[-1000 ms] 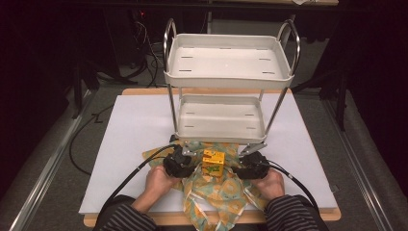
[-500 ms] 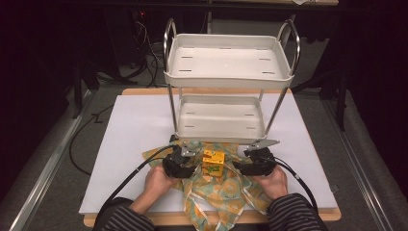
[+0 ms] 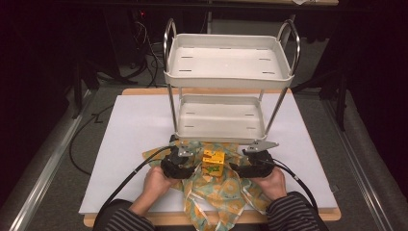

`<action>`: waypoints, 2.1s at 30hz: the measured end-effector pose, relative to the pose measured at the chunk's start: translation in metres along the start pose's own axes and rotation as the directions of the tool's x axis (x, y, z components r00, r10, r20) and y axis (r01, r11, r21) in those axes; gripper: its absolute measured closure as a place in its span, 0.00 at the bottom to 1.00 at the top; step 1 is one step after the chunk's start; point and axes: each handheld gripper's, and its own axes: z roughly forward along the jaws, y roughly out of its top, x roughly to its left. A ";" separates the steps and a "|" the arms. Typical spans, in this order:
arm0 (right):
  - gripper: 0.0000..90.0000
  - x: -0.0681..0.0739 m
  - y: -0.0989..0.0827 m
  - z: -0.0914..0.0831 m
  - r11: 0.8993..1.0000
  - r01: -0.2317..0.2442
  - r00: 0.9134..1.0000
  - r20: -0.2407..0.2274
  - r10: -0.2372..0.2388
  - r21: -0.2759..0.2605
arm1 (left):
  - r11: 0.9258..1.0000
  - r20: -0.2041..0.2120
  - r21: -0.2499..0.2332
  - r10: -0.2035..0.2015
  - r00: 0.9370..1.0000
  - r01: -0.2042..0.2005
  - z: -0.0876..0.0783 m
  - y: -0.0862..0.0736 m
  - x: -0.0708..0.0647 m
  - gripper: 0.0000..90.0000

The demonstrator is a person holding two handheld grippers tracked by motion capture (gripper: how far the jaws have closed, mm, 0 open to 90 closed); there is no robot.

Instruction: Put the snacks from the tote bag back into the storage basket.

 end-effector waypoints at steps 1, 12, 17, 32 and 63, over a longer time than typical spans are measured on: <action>0.30 0.001 0.000 -0.003 1.000 0.005 1.000 -0.009 -0.005 -0.019 | 1.000 0.002 -0.003 -0.003 1.000 0.004 0.000 0.000 0.000 0.60; 0.30 0.004 0.000 -0.015 0.997 0.062 0.997 -0.049 -0.064 -0.038 | 1.000 0.032 -0.029 -0.002 0.999 0.003 -0.003 -0.004 0.003 0.60; 0.30 0.008 0.002 -0.019 0.993 0.083 0.995 -0.046 -0.087 -0.082 | 0.999 0.028 -0.037 -0.002 1.000 0.003 -0.003 -0.005 0.002 0.60; 0.32 0.023 0.008 -0.028 0.986 0.120 0.990 -0.057 -0.127 -0.115 | 1.000 0.025 -0.019 0.005 1.000 -0.004 -0.002 -0.003 0.002 0.59; 0.39 0.040 0.041 0.002 0.982 0.176 0.973 -0.140 -0.184 -0.068 | 1.000 0.016 0.008 0.005 1.000 -0.005 0.000 0.000 0.001 0.58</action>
